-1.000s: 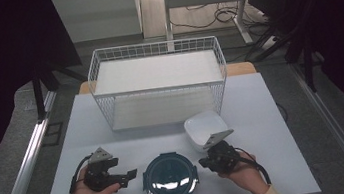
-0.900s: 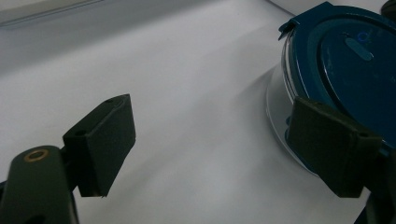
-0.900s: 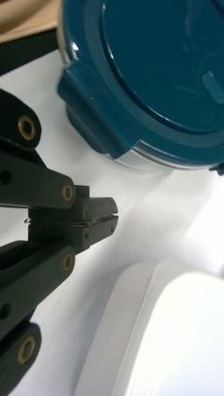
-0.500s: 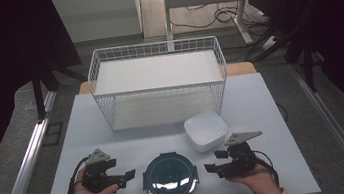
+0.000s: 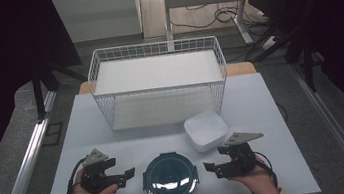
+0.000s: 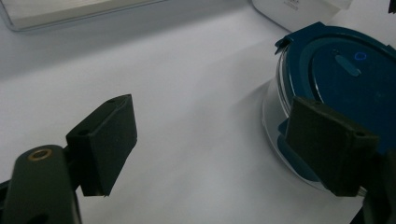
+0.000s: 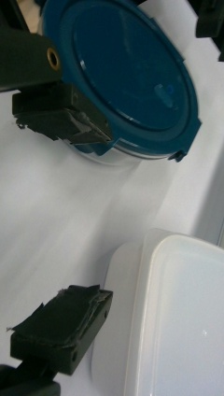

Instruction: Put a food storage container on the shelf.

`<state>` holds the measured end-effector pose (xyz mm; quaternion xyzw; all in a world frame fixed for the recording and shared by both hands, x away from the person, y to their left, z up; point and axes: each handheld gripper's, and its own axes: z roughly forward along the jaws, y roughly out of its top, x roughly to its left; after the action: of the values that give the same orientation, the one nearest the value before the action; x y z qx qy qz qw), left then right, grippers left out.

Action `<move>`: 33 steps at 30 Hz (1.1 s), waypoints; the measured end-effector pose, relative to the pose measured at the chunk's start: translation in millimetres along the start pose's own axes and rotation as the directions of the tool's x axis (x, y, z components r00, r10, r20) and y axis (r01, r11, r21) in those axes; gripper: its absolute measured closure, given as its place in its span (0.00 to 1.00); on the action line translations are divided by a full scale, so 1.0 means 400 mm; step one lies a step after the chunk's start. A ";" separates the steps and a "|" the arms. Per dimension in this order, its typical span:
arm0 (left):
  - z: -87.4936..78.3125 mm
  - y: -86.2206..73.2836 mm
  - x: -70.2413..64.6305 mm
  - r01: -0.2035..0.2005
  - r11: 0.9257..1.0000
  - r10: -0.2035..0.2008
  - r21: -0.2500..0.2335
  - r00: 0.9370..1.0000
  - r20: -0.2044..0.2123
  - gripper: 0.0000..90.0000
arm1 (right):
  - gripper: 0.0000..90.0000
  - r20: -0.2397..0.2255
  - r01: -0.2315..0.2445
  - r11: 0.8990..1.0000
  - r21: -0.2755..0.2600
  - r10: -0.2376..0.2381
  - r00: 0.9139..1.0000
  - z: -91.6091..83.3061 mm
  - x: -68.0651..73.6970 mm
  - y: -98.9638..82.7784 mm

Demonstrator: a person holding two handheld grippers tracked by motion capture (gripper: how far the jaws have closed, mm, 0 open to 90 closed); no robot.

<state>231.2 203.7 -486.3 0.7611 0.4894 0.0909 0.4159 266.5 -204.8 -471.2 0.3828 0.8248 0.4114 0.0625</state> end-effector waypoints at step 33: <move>0.098 -0.056 -0.066 0.265 0.950 -0.305 0.163 0.900 0.312 0.21 | 0.17 -0.231 -0.264 0.960 0.090 0.278 0.933 0.097 0.092 -0.034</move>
<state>224.3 164.8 -520.2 0.7085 0.5225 -0.1300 0.4563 249.2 -160.4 -498.5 0.4417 0.7771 0.4355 -0.1064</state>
